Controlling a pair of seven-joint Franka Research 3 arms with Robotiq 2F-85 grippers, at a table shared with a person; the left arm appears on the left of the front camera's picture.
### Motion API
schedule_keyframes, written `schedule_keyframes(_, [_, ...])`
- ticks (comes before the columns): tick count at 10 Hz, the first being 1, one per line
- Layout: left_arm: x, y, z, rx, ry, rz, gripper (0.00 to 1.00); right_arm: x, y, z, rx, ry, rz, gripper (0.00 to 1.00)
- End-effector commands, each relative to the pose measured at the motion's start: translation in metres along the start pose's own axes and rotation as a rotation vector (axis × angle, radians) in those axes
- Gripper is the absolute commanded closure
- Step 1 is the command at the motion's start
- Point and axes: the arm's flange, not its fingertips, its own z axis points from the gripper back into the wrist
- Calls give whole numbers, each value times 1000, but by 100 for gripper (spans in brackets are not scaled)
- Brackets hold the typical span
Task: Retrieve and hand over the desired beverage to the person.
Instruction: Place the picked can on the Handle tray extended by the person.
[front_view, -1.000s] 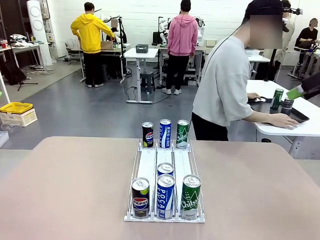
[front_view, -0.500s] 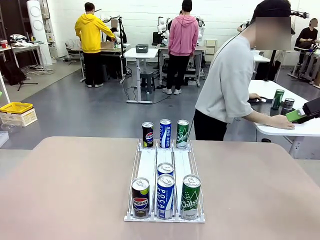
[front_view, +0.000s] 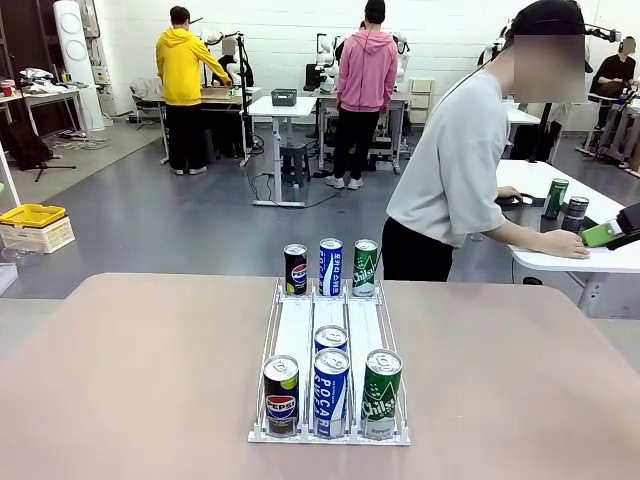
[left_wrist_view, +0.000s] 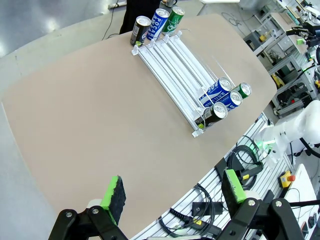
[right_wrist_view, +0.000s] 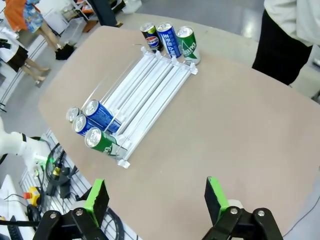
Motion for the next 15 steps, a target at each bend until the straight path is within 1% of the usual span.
schedule_keyframes(1, [-1,0,0,-2,4,-8,0,3,-2,-2,15,-7,-4,0])
schedule_keyframes(15, [-1,0,0,-2,4,-8,0,3,-2,-2,15,-7,-4,0])
